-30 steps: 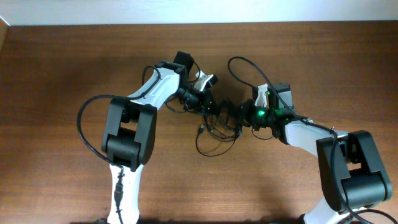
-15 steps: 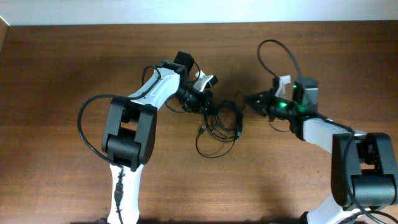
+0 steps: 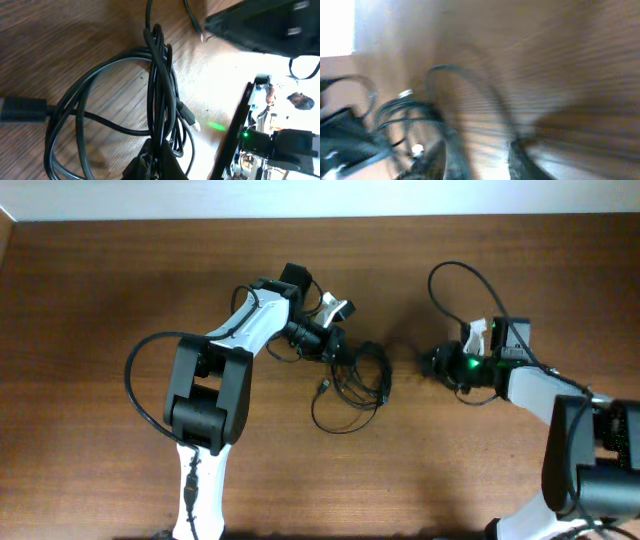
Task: Untangle cables
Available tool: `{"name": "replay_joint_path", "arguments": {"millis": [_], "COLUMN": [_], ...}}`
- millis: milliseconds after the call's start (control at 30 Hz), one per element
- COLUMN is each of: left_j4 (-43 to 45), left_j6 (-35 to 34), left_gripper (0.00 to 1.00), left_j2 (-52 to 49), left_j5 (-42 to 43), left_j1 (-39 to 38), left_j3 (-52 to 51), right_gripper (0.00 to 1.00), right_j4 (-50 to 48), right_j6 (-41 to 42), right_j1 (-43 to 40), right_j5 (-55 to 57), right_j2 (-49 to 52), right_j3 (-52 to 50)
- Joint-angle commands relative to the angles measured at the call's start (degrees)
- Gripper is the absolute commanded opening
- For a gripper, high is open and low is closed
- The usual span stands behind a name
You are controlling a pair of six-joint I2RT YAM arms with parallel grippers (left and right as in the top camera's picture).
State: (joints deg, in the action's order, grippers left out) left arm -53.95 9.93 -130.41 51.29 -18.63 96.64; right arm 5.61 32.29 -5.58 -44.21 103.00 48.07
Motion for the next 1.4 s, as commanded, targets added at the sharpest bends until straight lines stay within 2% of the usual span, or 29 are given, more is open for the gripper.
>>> {"name": "replay_joint_path", "arguments": {"millis": [0,133,200,267,333,400,533,667,800,833,933,1167,1367], "left_j4": [-0.2,-0.3,-0.3,-0.3,-0.3,-0.3,-0.3,-0.3,-0.3,-0.3,-0.3,-0.3,-0.3], "left_j6": [2.7,3.9,3.9,3.9,3.9,3.9,3.9,3.9,3.9,3.9,3.9,3.9,3.9], "left_gripper": [0.00,0.00,0.00,0.00,0.00,0.00,0.00,0.00,0.00,0.00,0.00,0.00,0.00], "left_j2": [-1.1,-1.1,-1.1,-1.1,-1.1,-1.1,-1.1,-1.1,-1.1,-1.1,-1.1,-1.1,-1.1], "left_j5": [3.7,6.2,6.2,6.2,6.2,6.5,6.4,6.4,6.4,6.4,6.4,6.4,6.4], "left_j1": [0.0,0.0,0.0,0.0,0.0,0.0,0.0,0.0,0.0,0.0,0.0,0.0,0.0], "left_j3": [0.9,0.9,0.9,0.9,0.9,0.9,0.9,0.9,0.9,0.9,0.9,0.9,0.9], "right_gripper": [0.47,0.46,0.45,0.36,0.34,0.29,0.29,0.29,0.29,0.29,0.23,0.23,0.28], "right_j4": [-0.2,0.7,0.7,0.9,0.3,-1.6,-7.0,-7.0,-7.1,-8.1,-8.0,-8.0,-8.6], "right_j6": [-1.9,-8.0,-8.3,-7.8,-7.6,-2.6,0.0,1.2,3.2,3.3,7.7,7.6,7.6], "right_j1": [0.3,3.8,8.0,12.3,15.9,18.3,20.5,21.0,20.8,20.0,16.5,18.7,17.0], "right_j5": [-7.3,-10.9,-4.8,4.1,8.9,13.4,13.0,12.0,6.6,1.7,-5.8,3.2,-2.8], "right_j2": [-6.0,-6.5,-6.1,-5.4,-4.3,-2.3,-1.0,-1.0,-1.0,-1.0,-1.0,-1.0,-1.0], "right_j3": [2.8,2.7,2.7,2.7,2.7,2.7,2.7,2.7,2.7,2.7,2.7,2.7,2.7]}}
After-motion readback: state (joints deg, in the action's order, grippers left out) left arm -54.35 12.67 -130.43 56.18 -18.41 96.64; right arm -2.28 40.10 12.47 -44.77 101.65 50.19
